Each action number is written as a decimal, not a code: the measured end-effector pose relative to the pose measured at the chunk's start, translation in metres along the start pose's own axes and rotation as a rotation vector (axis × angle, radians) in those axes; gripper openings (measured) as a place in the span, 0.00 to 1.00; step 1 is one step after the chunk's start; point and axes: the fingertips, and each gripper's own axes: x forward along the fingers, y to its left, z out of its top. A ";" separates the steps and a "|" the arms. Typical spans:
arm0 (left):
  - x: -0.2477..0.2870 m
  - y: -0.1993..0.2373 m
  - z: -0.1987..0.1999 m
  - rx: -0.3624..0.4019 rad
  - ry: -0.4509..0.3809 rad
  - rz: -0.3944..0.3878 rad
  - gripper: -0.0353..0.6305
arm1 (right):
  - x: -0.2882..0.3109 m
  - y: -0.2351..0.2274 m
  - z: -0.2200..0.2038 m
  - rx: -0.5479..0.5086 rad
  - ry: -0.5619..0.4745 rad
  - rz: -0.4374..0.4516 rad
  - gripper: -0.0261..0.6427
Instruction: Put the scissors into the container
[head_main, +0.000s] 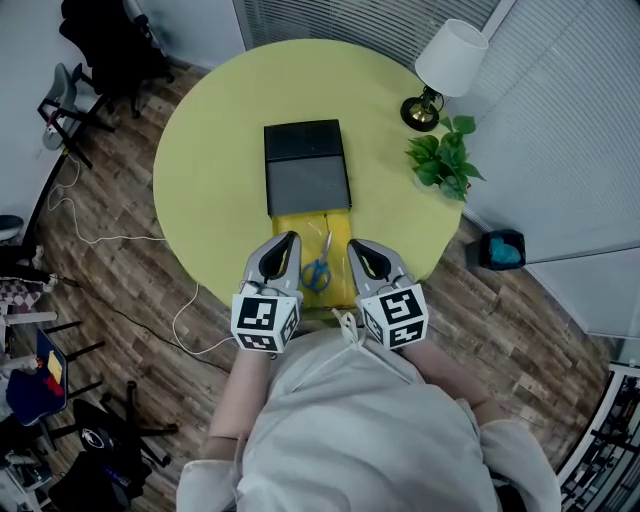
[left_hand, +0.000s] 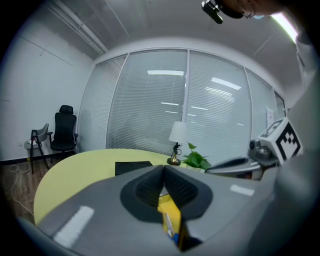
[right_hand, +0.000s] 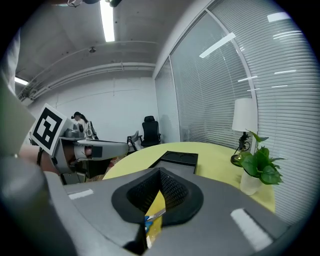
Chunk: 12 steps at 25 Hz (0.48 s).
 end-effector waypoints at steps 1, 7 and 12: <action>0.001 -0.001 -0.001 -0.002 0.002 -0.001 0.06 | 0.000 0.000 -0.001 0.002 0.003 0.002 0.04; 0.004 -0.003 -0.001 -0.018 0.009 -0.011 0.06 | 0.002 -0.001 -0.006 0.011 0.018 0.003 0.04; 0.004 -0.003 -0.002 -0.018 0.015 -0.007 0.06 | 0.001 -0.003 -0.008 0.022 0.028 0.000 0.04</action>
